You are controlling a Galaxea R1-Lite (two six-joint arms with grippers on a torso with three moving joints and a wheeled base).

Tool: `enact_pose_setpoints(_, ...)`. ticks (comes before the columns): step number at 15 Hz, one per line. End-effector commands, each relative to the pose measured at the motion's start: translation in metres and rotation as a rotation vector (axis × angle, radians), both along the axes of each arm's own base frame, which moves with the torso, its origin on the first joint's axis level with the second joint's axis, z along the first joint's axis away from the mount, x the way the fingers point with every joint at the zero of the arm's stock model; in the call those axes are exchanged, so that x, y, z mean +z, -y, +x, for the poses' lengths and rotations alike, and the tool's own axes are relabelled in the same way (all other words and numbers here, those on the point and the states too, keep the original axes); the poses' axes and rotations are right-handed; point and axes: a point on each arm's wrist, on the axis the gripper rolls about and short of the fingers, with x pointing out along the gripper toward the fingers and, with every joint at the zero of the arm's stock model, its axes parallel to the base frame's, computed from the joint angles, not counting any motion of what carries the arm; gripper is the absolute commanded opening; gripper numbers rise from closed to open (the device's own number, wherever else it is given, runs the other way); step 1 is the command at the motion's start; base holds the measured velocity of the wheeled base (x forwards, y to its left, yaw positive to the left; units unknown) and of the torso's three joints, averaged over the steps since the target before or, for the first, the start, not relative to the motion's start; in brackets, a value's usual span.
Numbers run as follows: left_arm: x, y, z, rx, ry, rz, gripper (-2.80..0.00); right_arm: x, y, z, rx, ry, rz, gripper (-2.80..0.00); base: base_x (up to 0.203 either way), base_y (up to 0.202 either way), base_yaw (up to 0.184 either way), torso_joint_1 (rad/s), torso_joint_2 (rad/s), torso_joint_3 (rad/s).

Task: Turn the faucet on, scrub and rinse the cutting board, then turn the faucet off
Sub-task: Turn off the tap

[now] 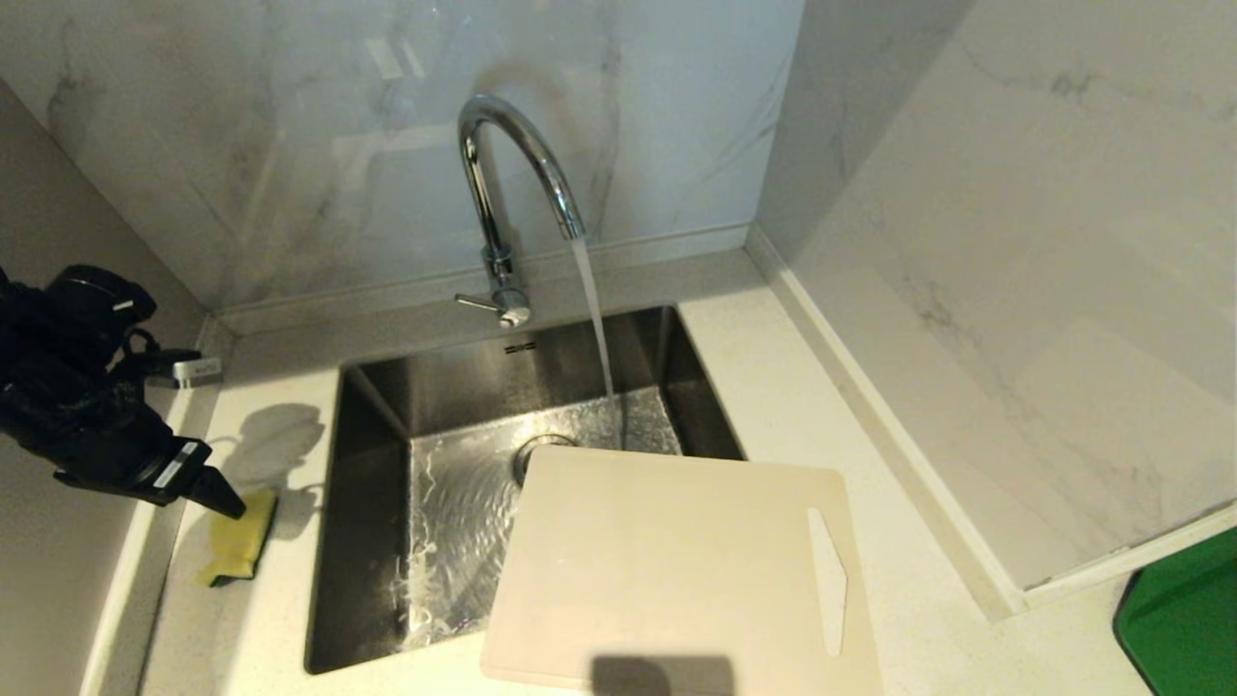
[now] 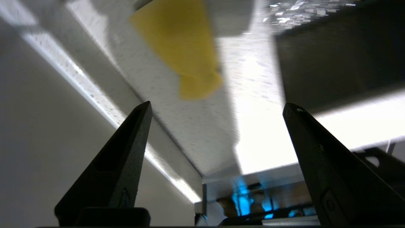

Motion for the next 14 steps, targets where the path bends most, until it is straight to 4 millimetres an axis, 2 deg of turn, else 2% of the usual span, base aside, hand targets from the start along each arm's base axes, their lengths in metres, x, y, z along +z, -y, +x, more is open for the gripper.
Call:
enact_pose_setpoints(1, 0.037, 0.019, -0.017, -0.086, 0.079, -0.013, 0.00, 0.000, 0.000, 0.000, 0.001, 0.000, 0.001, -2.80, 0.000, 0.000, 0.000, 0.000, 0.00, 0.000)
enact_pose_setpoints(4, 0.054, 0.038, -0.012, -0.200, 0.129, 0.006, 0.00, 0.000, 0.000, 0.000, 0.001, 0.000, 0.000, -2.80, 0.000, 0.000, 0.000, 0.000, 0.00, 0.000)
enact_pose_setpoints(8, 0.073, 0.073, 0.023, -0.253, 0.243, -0.024, 0.00, 0.000, 0.000, 0.000, 0.000, 0.000, 0.000, -2.80, 0.000, 0.000, 0.000, 0.000, 0.00, 0.000)
enact_pose_setpoints(11, 0.053, 0.113, 0.061, -0.284, 0.305, -0.068, 0.00, 0.000, 0.000, 0.000, 0.001, 0.000, 0.000, -2.80, 0.000, 0.000, 0.000, 0.000, 0.00, 0.000)
enact_pose_setpoints(14, 0.042, 0.143, 0.081, -0.261, 0.406, -0.113, 0.00, 0.000, 0.000, 0.000, 0.001, 0.000, 0.000, -2.80, 0.000, 0.000, 0.000, 0.000, 0.00, 0.000)
